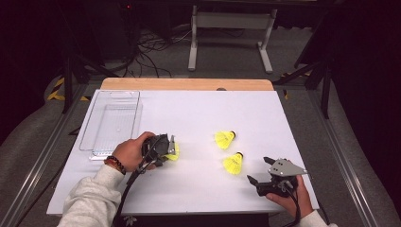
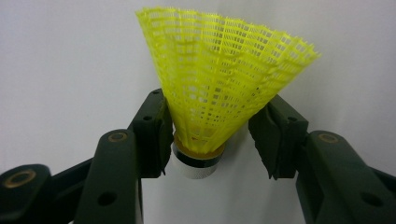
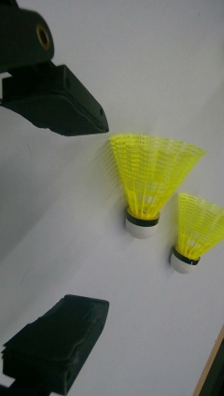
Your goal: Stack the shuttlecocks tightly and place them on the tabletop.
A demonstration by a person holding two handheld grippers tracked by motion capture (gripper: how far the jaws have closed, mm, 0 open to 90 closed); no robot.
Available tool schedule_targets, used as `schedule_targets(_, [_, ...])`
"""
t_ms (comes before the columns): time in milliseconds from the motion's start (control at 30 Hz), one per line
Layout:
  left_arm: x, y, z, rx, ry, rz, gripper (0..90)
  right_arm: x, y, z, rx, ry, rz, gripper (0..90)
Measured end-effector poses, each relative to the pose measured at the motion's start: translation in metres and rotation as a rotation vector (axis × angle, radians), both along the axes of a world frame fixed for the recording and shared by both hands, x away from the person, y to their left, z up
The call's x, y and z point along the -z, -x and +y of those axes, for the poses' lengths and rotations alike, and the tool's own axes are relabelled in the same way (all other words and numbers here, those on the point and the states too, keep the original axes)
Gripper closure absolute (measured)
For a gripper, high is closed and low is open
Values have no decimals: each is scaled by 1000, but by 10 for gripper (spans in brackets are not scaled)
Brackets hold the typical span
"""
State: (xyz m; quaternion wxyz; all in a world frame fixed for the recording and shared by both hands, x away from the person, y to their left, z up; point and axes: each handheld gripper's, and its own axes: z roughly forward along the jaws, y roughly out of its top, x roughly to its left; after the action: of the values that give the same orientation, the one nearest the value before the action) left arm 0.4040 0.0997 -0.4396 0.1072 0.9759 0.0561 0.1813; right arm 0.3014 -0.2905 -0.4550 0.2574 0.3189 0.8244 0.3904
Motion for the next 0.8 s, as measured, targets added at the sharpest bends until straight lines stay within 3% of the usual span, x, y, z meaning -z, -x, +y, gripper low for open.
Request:
schedule_targets(200, [0, -1, 1, -24, 49, 9, 407, 0, 0, 0, -2, 1, 1, 135])
schedule_targets(300, [-1, -1, 3, -39, 101, 4, 322, 0, 0, 0, -3, 0, 2, 135])
schedule_targets(367, [-2, 0, 3, -31, 119, 5, 335, 0, 0, 0, -6, -3, 4, 135])
schedule_targets(467, [-4, 1, 5, -30, 184, 22, 282, 0, 0, 0, -12, -1, 4, 134])
schedule_targets(533, [-5, 1, 5, -27, 197, 27, 255, 0, 0, 1, -11, -4, 4, 134])
schedule_targets(567, [-5, 1, 6, -22, 216, 34, 255, 0, 0, 0, -10, -5, 4, 134])
schedule_targets(600, [-7, 2, 8, -17, 265, 56, 242, 0, 0, 0, -9, -8, 3, 134])
schedule_targets(800, [-8, 3, 11, -9, 318, 74, 247, -1, 0, 0, -6, -7, -3, 134])
